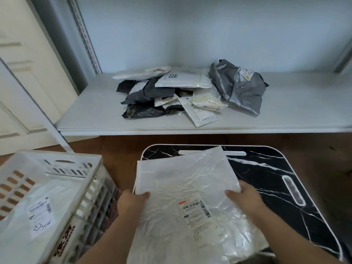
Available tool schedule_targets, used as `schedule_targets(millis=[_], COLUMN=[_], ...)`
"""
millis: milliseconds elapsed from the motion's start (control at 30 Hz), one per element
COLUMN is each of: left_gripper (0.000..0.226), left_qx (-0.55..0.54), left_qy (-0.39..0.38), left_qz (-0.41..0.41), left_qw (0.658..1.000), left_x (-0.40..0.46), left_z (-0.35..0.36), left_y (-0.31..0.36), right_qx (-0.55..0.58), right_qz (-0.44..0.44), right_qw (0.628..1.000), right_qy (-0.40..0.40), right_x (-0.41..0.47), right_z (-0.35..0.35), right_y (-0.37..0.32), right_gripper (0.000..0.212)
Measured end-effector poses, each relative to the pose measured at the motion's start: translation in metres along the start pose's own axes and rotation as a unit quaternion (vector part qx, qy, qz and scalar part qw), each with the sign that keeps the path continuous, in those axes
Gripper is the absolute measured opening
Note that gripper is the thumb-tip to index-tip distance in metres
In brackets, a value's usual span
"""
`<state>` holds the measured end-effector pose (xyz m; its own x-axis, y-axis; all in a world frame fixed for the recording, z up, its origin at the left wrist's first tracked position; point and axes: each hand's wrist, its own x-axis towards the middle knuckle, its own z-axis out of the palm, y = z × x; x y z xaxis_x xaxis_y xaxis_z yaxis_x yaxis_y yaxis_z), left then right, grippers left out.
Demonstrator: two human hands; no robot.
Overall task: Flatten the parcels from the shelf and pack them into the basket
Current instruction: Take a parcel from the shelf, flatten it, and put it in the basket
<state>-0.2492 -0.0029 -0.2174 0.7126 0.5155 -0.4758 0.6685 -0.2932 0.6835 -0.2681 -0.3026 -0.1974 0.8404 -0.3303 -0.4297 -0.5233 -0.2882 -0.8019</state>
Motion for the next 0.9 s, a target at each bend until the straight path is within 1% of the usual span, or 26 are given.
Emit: schedule_targets(millis=[67, 133, 200, 233, 300, 367, 467, 533, 633, 700, 767, 800, 833, 900], left_gripper=[0.042, 0.037, 0.029, 0.025, 0.018, 0.02, 0.026, 0.038, 0.044, 0.052, 0.056, 0.053, 0.049, 0.036], left_qx=[-0.09, -0.175, -0.191, -0.195, -0.221, -0.257, -0.311, -0.354, -0.443, -0.5, -0.554, -0.57, -0.573, -0.565], left_qy=[-0.063, -0.173, -0.256, -0.27, -0.276, -0.267, -0.259, -0.251, -0.217, -0.164, -0.104, -0.072, -0.049, -0.023], left_qz=[-0.052, -0.086, -0.058, -0.029, 0.023, 0.066, 0.11, 0.121, 0.134, 0.124, 0.1, 0.079, 0.054, 0.001], left_qw=[0.993, 0.965, 0.946, 0.942, 0.935, 0.926, 0.908, 0.893, 0.86, 0.841, 0.82, 0.814, 0.817, 0.825], left_x=[-0.013, -0.031, -0.045, -0.049, -0.052, -0.051, -0.047, -0.044, -0.036, -0.03, -0.022, -0.017, -0.01, 0.007], left_z=[-0.015, -0.033, -0.053, -0.062, -0.077, -0.103, -0.166, -0.219, -0.29, -0.323, -0.341, -0.344, -0.344, -0.338], left_y=[0.001, 0.008, 0.017, 0.022, 0.033, 0.046, 0.066, 0.072, 0.06, 0.039, 0.017, 0.006, -0.006, -0.031], right_qx=[0.007, 0.009, 0.015, 0.02, 0.026, 0.048, 0.113, 0.153, 0.209, 0.223, 0.208, 0.199, 0.19, 0.146], right_qz=[-0.023, -0.048, -0.068, -0.073, -0.072, -0.076, -0.107, -0.131, -0.156, -0.17, -0.197, -0.204, -0.21, -0.211], right_qw=[1.0, 0.998, 0.997, 0.996, 0.996, 0.995, 0.987, 0.978, 0.963, 0.959, 0.958, 0.959, 0.959, 0.965], right_qy=[-0.013, -0.032, -0.044, -0.047, -0.048, -0.053, -0.049, -0.05, -0.061, -0.037, -0.008, -0.004, -0.008, -0.051], right_x=[-0.016, -0.035, -0.052, -0.059, -0.072, -0.084, -0.092, -0.097, -0.106, -0.114, -0.127, -0.135, -0.144, -0.164], right_z=[-0.011, -0.025, -0.034, -0.038, -0.038, -0.027, -0.002, 0.024, 0.073, 0.117, 0.164, 0.189, 0.213, 0.264], right_y=[-0.009, -0.019, -0.032, -0.039, -0.057, -0.082, -0.128, -0.16, -0.199, -0.218, -0.228, -0.23, -0.23, -0.228], right_gripper=[0.012, 0.009, 0.009, 0.011, 0.019, 0.024, 0.015, 0.01, 0.011, 0.014, 0.01, 0.014, 0.019, 0.033])
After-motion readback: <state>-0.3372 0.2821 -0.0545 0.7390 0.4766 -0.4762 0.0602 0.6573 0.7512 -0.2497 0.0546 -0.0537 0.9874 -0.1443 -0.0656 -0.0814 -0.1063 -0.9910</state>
